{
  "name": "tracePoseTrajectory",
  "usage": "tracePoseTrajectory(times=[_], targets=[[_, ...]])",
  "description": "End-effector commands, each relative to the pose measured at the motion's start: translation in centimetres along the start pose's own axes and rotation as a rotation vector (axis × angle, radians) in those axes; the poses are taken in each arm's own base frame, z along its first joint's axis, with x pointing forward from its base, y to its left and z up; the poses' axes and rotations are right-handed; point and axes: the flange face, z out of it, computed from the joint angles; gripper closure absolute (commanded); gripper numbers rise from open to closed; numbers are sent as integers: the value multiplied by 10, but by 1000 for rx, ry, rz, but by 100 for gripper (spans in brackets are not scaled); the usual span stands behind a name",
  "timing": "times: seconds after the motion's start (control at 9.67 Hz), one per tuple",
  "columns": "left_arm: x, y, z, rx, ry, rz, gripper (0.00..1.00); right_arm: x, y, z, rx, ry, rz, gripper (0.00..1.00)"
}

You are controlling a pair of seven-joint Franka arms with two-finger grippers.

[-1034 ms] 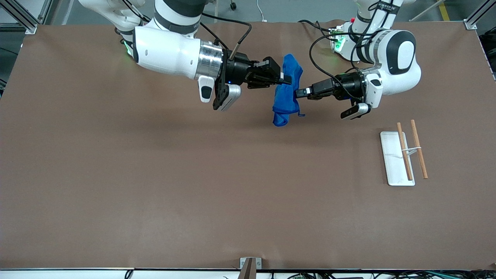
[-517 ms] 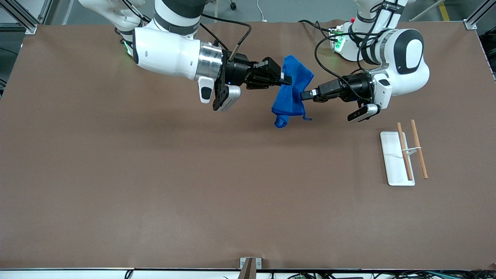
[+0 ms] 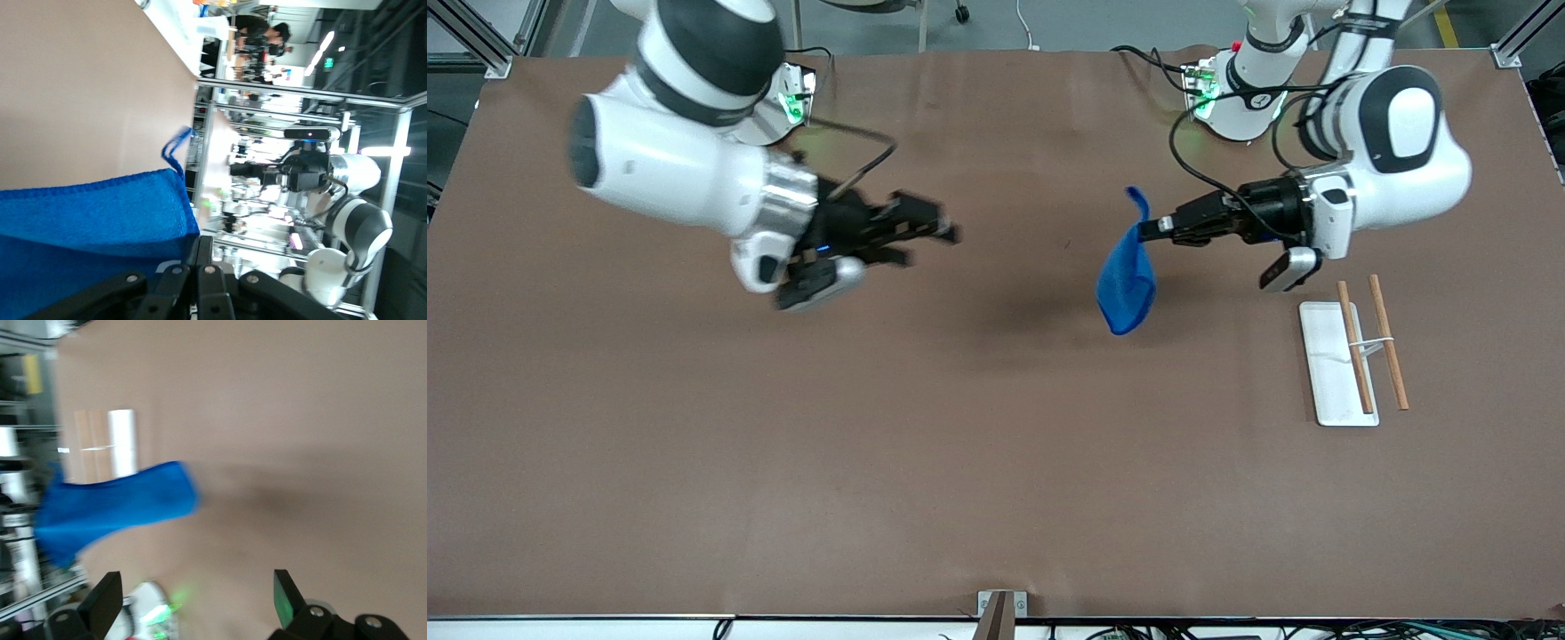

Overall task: Right arm passes towel to left arm to hang
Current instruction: 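Open the right gripper and withdraw while the left gripper carries the towel, then lower the towel onto the dowel rack with the left gripper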

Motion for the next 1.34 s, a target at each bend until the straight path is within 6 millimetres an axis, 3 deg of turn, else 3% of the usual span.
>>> tracePoseTrajectory(times=[0.0,0.21,0.31,0.52,0.72,0.83,1.03,1.14,1.24], targets=[[18,-13,-33,181,-20,25,100,8,66,-39,-262,83,45,0],[34,-11,-96,301,-17,75,100,26,130,-82,-384,149,117,0],[47,-12,-134,374,-13,92,100,25,152,-109,-463,188,143,0],[73,-17,-180,521,-24,119,100,16,190,-164,-500,245,220,0],[103,-33,-228,674,4,110,100,-1,214,-207,-543,229,211,0],[120,-43,-236,712,14,93,100,-10,229,-225,-545,236,236,0],[136,-69,-298,759,111,44,100,-35,256,-252,-541,165,301,0],[139,-87,-319,782,140,32,100,-40,255,-270,-536,176,273,0],[136,-99,-341,799,167,25,100,-43,252,-270,-537,162,276,0]])
